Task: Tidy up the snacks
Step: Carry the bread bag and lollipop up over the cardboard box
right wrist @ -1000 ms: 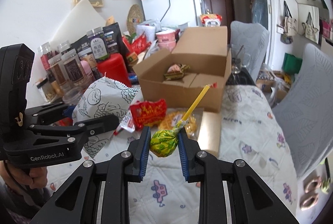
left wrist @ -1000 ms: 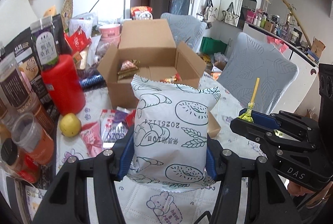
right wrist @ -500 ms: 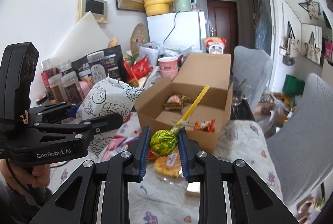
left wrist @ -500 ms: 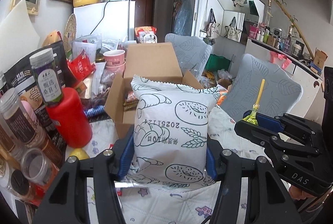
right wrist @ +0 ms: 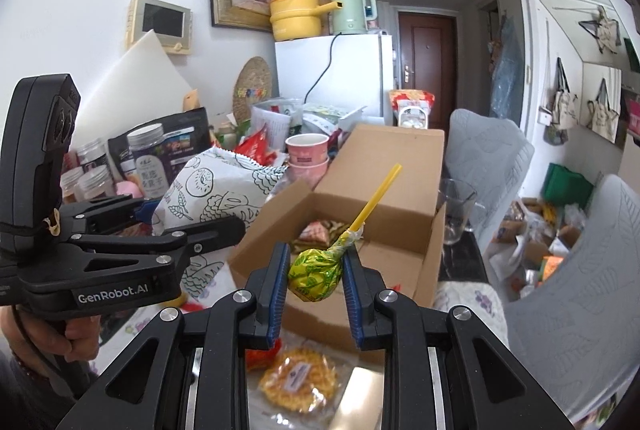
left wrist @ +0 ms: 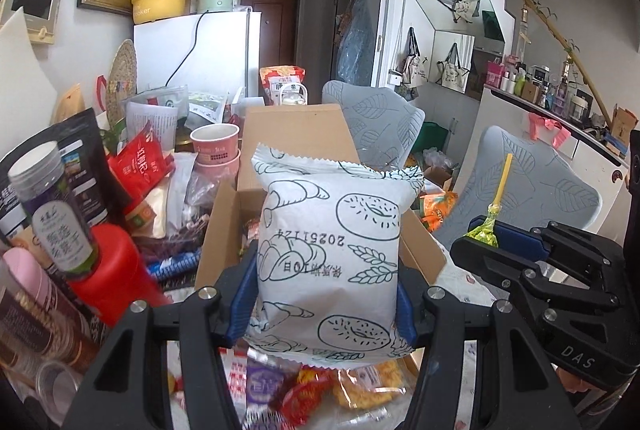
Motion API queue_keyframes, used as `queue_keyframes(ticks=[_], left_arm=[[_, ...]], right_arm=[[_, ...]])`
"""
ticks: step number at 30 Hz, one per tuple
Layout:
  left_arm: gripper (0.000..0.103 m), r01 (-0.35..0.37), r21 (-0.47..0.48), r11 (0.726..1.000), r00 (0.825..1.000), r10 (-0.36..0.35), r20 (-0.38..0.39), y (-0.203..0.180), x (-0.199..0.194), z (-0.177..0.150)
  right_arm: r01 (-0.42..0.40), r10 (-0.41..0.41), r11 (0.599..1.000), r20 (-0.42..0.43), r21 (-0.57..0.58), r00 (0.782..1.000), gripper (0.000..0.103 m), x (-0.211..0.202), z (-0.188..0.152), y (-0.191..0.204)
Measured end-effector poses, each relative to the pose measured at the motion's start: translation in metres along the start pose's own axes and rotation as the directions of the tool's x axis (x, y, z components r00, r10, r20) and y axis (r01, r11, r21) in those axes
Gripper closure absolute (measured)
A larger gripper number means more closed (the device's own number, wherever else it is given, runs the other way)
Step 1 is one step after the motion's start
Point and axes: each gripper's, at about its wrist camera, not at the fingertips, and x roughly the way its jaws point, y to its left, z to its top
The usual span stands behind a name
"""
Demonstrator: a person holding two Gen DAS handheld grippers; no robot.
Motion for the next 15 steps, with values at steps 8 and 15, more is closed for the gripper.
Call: queue_keyframes(ticks=[8,15], left_arm=[[0.047,-0.037,0.010,0.999,0.999,0.036,0.022,0.014,0.045,0.029],[0.047,-0.054,0.008,0.999,0.999,0.054,0.000,0.024,0.084,0.040]], right_arm=[[0.028,-0.028,1.000,0.028,-0.006,0.999,0.077,0.039,0.026,-0.021],[0.028,-0.028,0.999,-0.005,0.022,1.000,0.077,0.078,0.029,-0.041]])
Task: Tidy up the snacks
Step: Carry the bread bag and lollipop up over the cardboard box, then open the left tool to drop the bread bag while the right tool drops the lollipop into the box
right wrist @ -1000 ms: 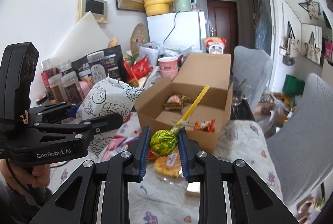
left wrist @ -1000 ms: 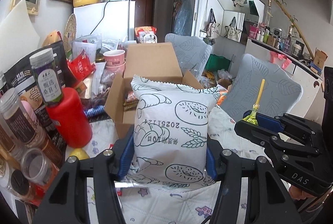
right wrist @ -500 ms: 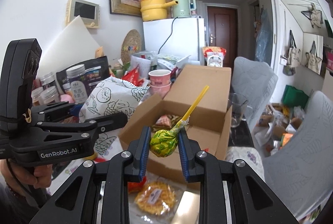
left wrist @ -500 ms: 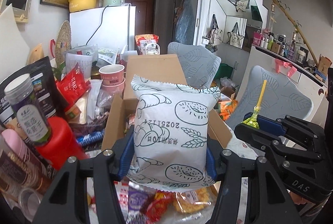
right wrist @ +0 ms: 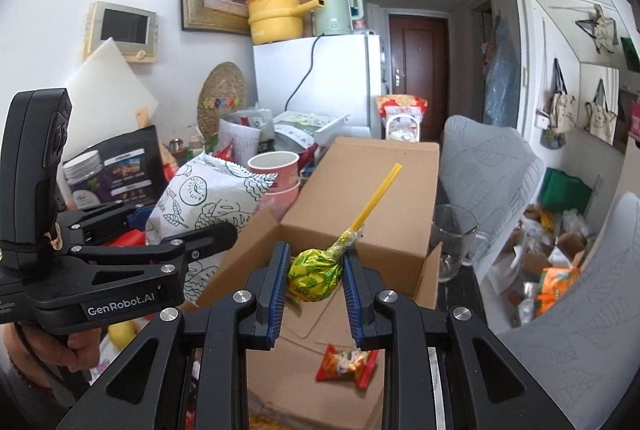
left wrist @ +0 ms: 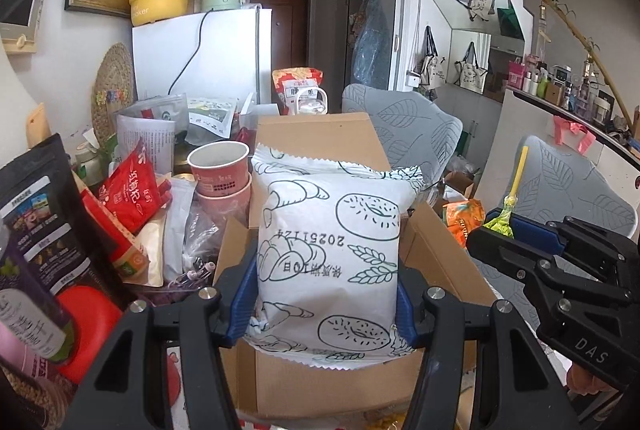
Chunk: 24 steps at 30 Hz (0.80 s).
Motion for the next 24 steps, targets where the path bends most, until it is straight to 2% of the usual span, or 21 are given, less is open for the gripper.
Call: queue_keyframes(ticks=[11,15,24], left_arm=[[0.047,-0.058,0.002,0.998,0.993,0.058,-0.101,0.009,0.056,-0.013],[0.047,-0.061,-0.006,0.998,0.987,0.059,-0.150,0.014,0.072,-0.023],[0.047,-0.112,0.033,0.993,0.964,0.117,-0.237,0.019,0.097,-0.037]], right_arm=[[0.032,-0.028,0.999,-0.145,0.029,0.989,0.077,0.058,-0.016,-0.019],[0.040,-0.035,0.999,-0.181,0.027,0.983,0.077,0.070,-0.023,-0.020],[0.042,-0.039,0.999,-0.292,0.003,0.956,0.077,0.100,-0.041,-0.014]])
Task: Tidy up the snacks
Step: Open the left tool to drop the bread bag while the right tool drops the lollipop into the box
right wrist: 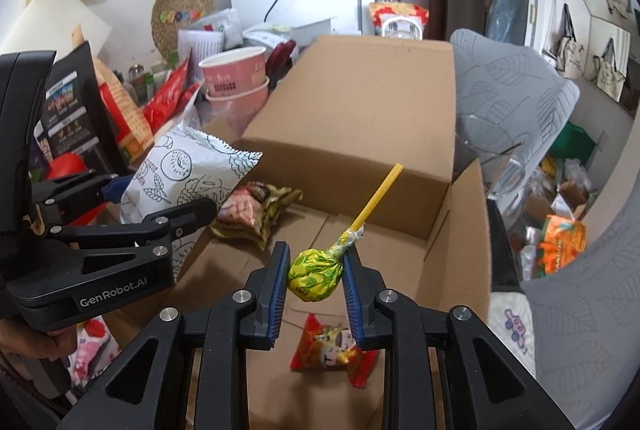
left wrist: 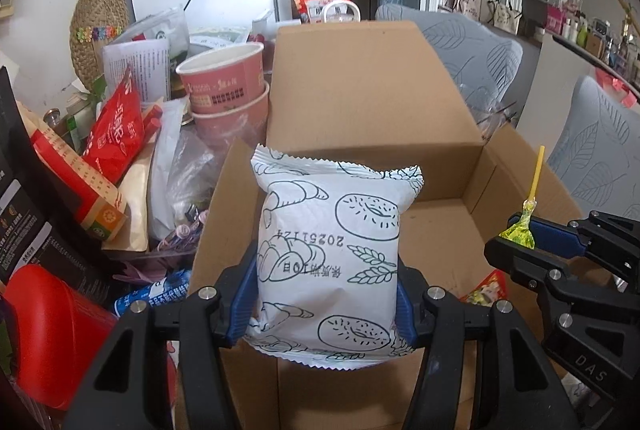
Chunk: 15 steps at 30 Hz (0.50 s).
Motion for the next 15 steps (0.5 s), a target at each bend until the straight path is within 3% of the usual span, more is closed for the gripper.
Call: queue_keyframes(ticks=[4,8,15], left_arm=[[0.047,-0.022,-0.001,1.000,0.998,0.022,-0.062,-0.002,0.012,-0.004],[0.047,-0.058,0.030,0.998,0.996,0.060,-0.069,-0.007,0.014,-0.005],[0.046,-0.051,0.042,0.998,0.993,0.055,-0.102,-0.012,0.017,-0.007]], right_arm=[[0.026,-0.027,1.000,-0.061,-0.013,0.998,0.077,0.012,-0.004,0.001],[0.044,-0.046,0.999,-0.106,-0.021,0.993,0.077,0.024,-0.008,0.000],[0.049,-0.052,0.998,-0.138,-0.026,0.989,0.077,0.029,-0.012,-0.001]])
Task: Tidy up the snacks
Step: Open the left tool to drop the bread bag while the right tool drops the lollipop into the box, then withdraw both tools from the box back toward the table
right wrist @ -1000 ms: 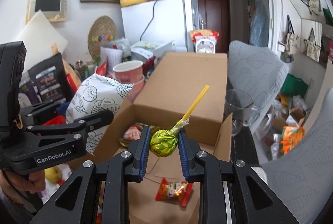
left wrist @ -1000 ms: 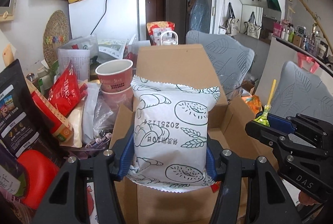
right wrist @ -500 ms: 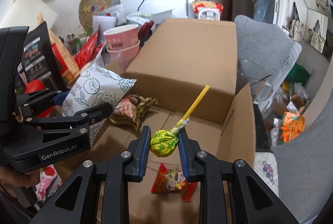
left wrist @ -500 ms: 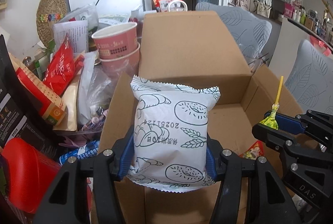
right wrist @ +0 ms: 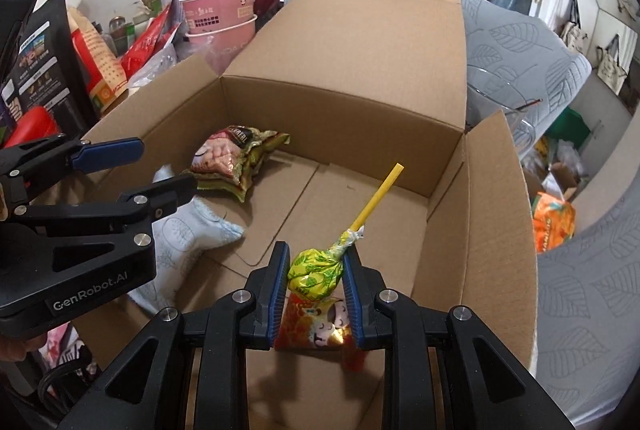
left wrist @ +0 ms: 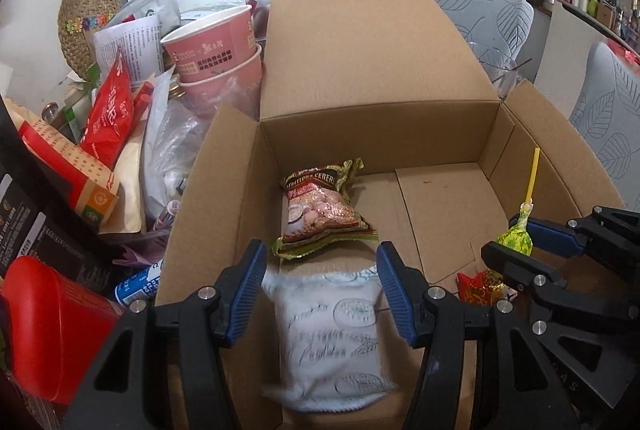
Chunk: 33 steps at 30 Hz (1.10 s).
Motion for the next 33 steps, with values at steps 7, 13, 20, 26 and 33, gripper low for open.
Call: queue_keyframes(ticks=[7,13,20,26,33], left_arm=[[0.046,0.019,-0.016,1.000,0.999,-0.020,-0.029,0.000,0.002,-0.002],[0.046,0.029,-0.020,0.999,1.000,-0.029,-0.010,0.000,-0.010,-0.001],[0.046,0.040,-0.026,0.999,0.999,-0.039,0.035,0.000,-0.041,-0.001],[0.046,0.050,-0.028,0.998,0.995,-0.047,0.091,0.001,-0.078,0.000],[0.046,0.041,-0.034,0.999,0.986,-0.035,0.160,0.004,-0.126,0.000]], right_arm=[[-0.003,0.003,1.000,-0.006,0.002,1.000,0.067,-0.001,0.000,0.001],[0.006,-0.006,1.000,0.017,0.013,1.000,0.067,-0.012,0.000,0.001],[0.018,-0.019,1.000,0.066,0.025,0.998,0.067,-0.043,0.001,0.001],[0.022,-0.025,0.999,0.119,0.028,0.993,0.067,-0.080,0.002,0.004],[0.029,-0.032,0.999,0.196,0.018,0.980,0.067,-0.128,0.000,0.014]])
